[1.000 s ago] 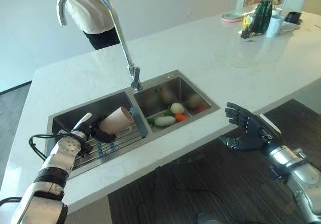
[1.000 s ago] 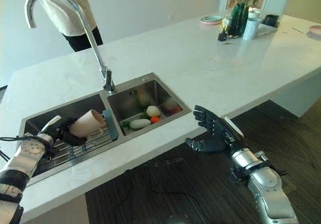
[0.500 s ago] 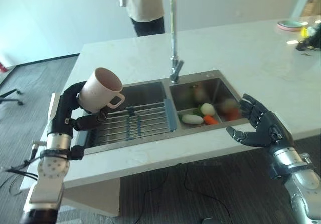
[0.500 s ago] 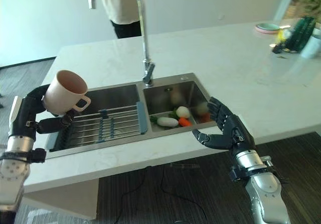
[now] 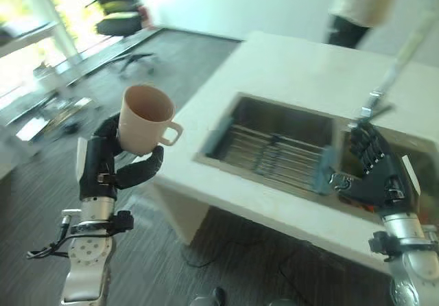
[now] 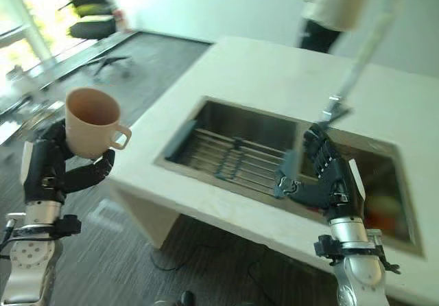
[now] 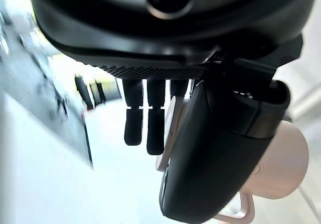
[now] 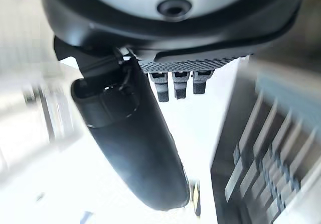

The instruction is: Place the dishes in the dishwasher.

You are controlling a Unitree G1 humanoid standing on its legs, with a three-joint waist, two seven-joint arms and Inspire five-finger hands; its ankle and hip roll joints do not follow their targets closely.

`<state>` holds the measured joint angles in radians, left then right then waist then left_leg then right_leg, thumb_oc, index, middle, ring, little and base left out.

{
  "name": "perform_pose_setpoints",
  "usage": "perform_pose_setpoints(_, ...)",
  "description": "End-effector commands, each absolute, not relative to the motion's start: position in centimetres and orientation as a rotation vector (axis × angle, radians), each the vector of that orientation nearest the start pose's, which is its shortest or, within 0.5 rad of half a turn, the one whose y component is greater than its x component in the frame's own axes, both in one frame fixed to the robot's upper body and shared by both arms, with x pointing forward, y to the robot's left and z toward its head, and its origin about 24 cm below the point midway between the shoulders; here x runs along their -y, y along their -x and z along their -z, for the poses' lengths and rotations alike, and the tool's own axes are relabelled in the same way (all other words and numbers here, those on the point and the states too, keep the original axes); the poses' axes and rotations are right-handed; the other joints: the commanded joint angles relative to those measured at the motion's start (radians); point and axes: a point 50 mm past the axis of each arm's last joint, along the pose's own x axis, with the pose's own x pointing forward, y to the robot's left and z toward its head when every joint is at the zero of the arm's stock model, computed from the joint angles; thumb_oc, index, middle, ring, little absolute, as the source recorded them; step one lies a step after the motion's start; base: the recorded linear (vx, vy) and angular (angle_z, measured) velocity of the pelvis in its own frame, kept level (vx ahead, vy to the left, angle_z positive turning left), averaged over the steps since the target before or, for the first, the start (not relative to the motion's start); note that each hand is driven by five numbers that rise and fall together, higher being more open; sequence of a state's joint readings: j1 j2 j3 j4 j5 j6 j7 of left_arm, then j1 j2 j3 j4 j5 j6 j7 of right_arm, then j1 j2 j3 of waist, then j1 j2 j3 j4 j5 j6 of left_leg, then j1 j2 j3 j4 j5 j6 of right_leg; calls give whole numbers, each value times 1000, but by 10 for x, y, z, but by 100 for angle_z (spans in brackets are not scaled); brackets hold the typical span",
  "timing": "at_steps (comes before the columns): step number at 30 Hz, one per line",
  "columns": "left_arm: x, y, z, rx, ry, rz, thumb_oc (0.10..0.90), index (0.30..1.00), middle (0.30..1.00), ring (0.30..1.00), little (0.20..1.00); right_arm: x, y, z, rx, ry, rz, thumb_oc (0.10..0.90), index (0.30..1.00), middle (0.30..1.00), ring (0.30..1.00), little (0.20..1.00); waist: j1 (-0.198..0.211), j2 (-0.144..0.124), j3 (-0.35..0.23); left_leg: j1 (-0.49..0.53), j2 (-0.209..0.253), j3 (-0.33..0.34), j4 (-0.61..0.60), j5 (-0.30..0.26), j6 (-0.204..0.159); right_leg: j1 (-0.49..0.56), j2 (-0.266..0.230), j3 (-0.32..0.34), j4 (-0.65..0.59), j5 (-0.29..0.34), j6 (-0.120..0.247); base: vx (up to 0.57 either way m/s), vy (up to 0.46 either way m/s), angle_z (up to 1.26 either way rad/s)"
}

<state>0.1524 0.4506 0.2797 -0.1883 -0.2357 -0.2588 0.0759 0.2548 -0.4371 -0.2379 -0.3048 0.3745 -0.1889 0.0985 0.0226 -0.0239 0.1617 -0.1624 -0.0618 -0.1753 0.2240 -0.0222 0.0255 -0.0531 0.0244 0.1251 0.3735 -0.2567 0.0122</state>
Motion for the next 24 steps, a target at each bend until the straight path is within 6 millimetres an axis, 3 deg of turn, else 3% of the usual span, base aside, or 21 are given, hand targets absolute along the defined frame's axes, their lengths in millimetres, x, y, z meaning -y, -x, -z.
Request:
perform_pose_setpoints(1, -268, -209, -183, 723, -315, -185, 400, 300, 300, 300, 300, 256, -198, -171, 647, 169, 23, 800, 900, 900, 900, 900, -37, 3, -54, 66, -10, 35, 76, -169, -12, 45, -10, -140, -74, 65, 67, -63, -237, 137)
perform_pose_setpoints(2, -268, -207, -183, 717, -279, -199, 400, 300, 300, 300, 300, 250, -202, -170, 639, 157, -4, 800, 900, 900, 900, 900, -14, 6, -51, 54, 0, 13, 76, -149, -35, 52, -10, -168, -74, 27, 55, -54, -221, 123)
perform_pose_setpoints(6, -267, -198, -182, 720, -267, -221, 400, 300, 300, 300, 300, 239, -210, -171, 623, 143, -50, 800, 900, 900, 900, 900, 49, 9, -32, 2, 33, -10, 76, -100, -80, 59, -20, -218, -74, 6, 34, -108, -157, 60)
perform_pose_setpoints(8, -265, -199, -185, 733, -246, -204, 400, 300, 300, 300, 300, 238, -213, -171, 620, 159, -40, 800, 900, 900, 900, 900, 55, 12, -21, -48, 95, 91, 76, -72, -106, 61, -39, -285, -74, 0, 30, -254, -100, 103)
perform_pose_setpoints(9, -261, -205, -187, 747, -235, -168, 400, 300, 300, 300, 300, 242, -213, -172, 637, 170, -4, 800, 900, 900, 900, 900, 40, 9, -15, -58, 163, 241, 76, -58, -121, 68, -67, -362, -74, -4, 32, -292, -16, 179)
perform_pose_setpoints(10, -257, -209, -188, 752, -221, -145, 400, 300, 300, 300, 300, 246, -211, -174, 657, 167, 16, 800, 900, 900, 900, 900, 26, 3, -16, -45, 206, 343, 76, -57, -124, 68, -97, -429, -74, -2, 35, -336, 57, 212)
perform_pose_setpoints(13, -262, -207, -189, 778, -170, -157, 400, 300, 300, 300, 300, 258, -211, -180, 680, 186, 22, 800, 900, 900, 900, 900, -16, -20, -35, 90, 229, 518, 76, -128, -100, 47, -183, -506, -74, 13, 58, -194, 196, 227)
perform_pose_setpoints(15, -261, -206, -189, 788, -159, -148, 400, 300, 300, 300, 300, 260, -211, -180, 682, 192, 32, 800, 900, 900, 900, 900, -22, -19, -41, 114, 239, 549, 76, -130, -101, 40, -199, -525, -74, 17, 62, -103, 218, 122)
perform_pose_setpoints(18, -258, -206, -187, 791, -145, -129, 400, 300, 300, 300, 300, 262, -210, -183, 698, 188, 58, 800, 900, 900, 900, 900, -35, 7, -69, 141, 271, 589, 76, -182, -118, 31, -234, -587, -74, 30, 79, -114, 336, 129)
perform_pose_setpoints(21, -259, -205, -183, 775, -141, -109, 400, 300, 300, 300, 300, 256, -210, -179, 695, 165, 67, 800, 900, 900, 900, 900, -24, 35, -89, 125, 231, 521, 76, -223, -114, 26, -249, -592, -74, 53, 108, 60, 392, 94)
perform_pose_setpoints(24, -258, -204, -185, 781, -151, -99, 400, 300, 300, 300, 300, 250, -208, -178, 700, 156, 74, 800, 900, 900, 900, 900, -11, 38, -87, 124, 198, 488, 76, -245, -96, 25, -280, -604, -74, 114, 142, 73, 335, 47)
